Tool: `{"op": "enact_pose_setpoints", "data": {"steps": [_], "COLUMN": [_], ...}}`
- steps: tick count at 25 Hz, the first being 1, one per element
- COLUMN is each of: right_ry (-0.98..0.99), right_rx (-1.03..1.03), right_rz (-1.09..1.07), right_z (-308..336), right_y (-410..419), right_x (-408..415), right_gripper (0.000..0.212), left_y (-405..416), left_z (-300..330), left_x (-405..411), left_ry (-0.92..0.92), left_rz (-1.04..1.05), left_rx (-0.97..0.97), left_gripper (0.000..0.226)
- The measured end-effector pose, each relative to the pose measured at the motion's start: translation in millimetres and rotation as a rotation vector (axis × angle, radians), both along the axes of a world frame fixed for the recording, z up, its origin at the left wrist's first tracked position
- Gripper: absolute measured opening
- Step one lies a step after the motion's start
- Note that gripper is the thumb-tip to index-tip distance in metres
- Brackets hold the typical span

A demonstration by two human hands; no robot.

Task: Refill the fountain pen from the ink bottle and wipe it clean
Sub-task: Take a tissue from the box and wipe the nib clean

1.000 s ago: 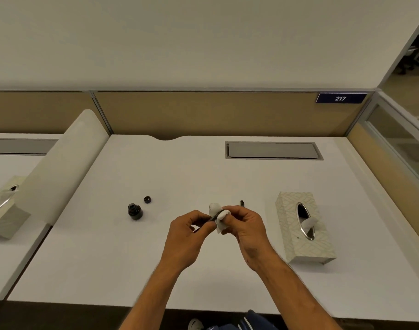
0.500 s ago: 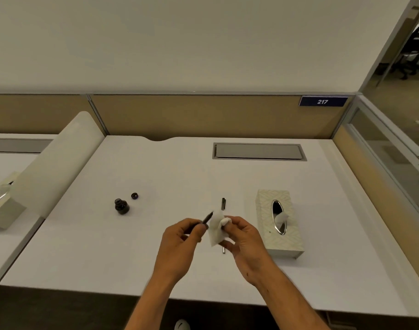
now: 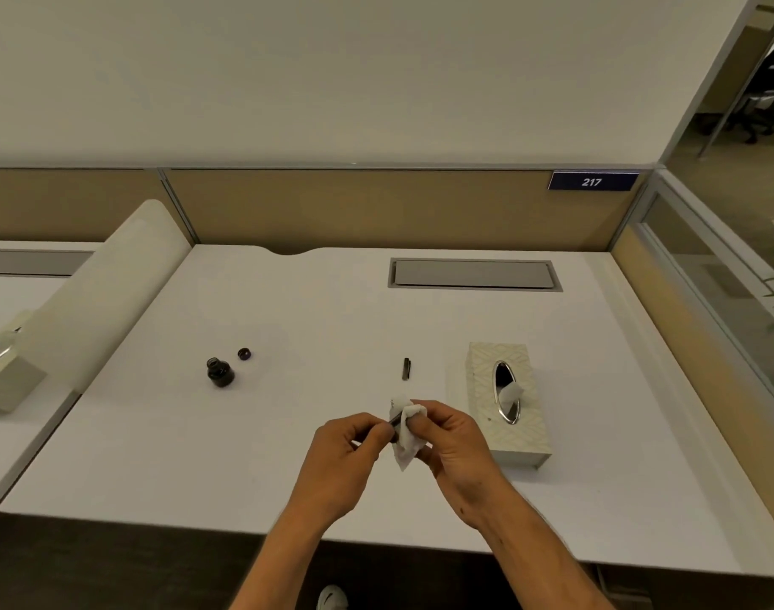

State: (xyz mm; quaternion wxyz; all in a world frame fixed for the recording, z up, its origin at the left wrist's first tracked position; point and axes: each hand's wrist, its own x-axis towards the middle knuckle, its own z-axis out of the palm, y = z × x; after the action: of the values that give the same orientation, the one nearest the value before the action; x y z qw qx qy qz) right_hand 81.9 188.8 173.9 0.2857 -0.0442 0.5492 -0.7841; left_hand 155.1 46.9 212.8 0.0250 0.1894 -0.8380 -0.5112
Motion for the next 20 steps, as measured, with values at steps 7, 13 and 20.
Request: {"op": "enact_pose_setpoints", "data": {"steps": [7,13,20], "right_ry": [0.085,-0.022,-0.105], "right_rx": [0.101,0.052,0.074], "right_rz": [-0.167,-0.236,-0.197], "right_z": [-12.6,-4.7,-15.4], "right_y": [-12.2,-22.0,-37.9], "right_x": [3.6,-5.8,-26.0], "right_gripper": [0.011,0.012,0.017], "left_y": [-1.1,-19.6,-51.3], "left_z": [-3.4,-7.9,-7.2], "left_x": [0.7,1.8,-5.9], "left_ry": [0.022,0.042,0.035], "left_rz": [0.027,0.065,0.095], "left_rx": [-0.013,0.015,0.337], "left_gripper": [0.017,0.013,0.039]}}
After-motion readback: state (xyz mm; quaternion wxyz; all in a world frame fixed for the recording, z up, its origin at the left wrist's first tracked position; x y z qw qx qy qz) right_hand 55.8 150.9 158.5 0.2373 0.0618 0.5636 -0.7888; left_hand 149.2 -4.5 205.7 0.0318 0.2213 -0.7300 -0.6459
